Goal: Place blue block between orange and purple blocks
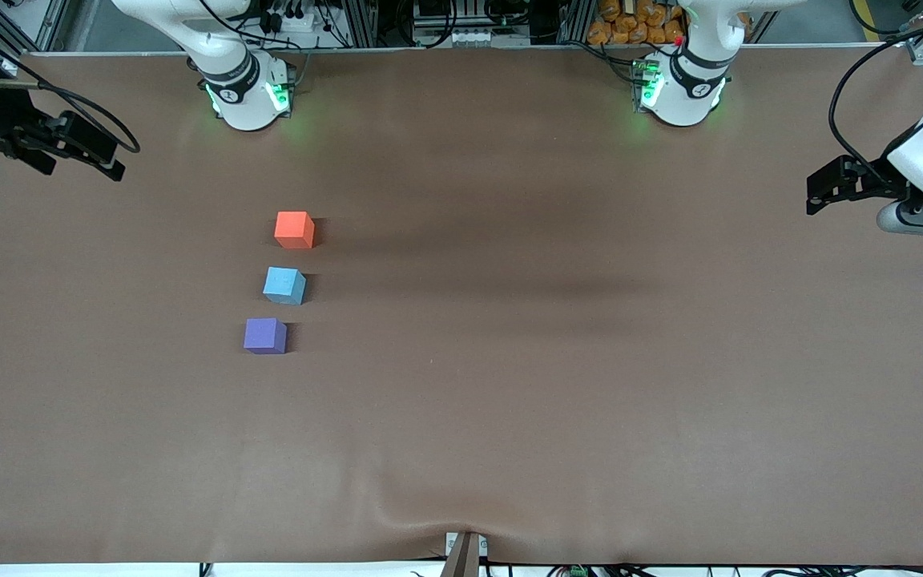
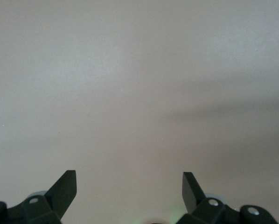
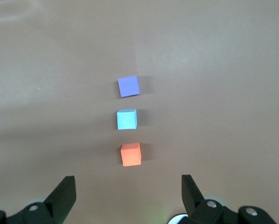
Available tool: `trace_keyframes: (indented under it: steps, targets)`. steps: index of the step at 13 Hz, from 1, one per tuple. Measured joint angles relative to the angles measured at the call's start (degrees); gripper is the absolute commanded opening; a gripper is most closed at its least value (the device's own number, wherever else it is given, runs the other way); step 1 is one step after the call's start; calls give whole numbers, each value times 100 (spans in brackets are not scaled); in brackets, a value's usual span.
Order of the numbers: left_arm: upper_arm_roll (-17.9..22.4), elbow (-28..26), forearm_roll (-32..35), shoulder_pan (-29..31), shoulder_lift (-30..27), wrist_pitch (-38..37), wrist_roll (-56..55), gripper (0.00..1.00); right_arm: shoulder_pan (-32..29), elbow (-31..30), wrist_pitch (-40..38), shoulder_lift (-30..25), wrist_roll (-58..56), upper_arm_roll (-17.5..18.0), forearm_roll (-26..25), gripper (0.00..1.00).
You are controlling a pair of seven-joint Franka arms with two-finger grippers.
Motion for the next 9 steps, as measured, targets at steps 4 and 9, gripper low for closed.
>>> trace_keyframes:
  steps: [4, 9]
  targets:
    - [2, 2, 0, 30, 0, 3, 0, 100, -2, -78, 75, -3, 61, -29, 0, 100]
    - [2, 4, 0, 103, 0, 7, 0, 100, -2, 25, 103, 60, 158, -40, 0, 100]
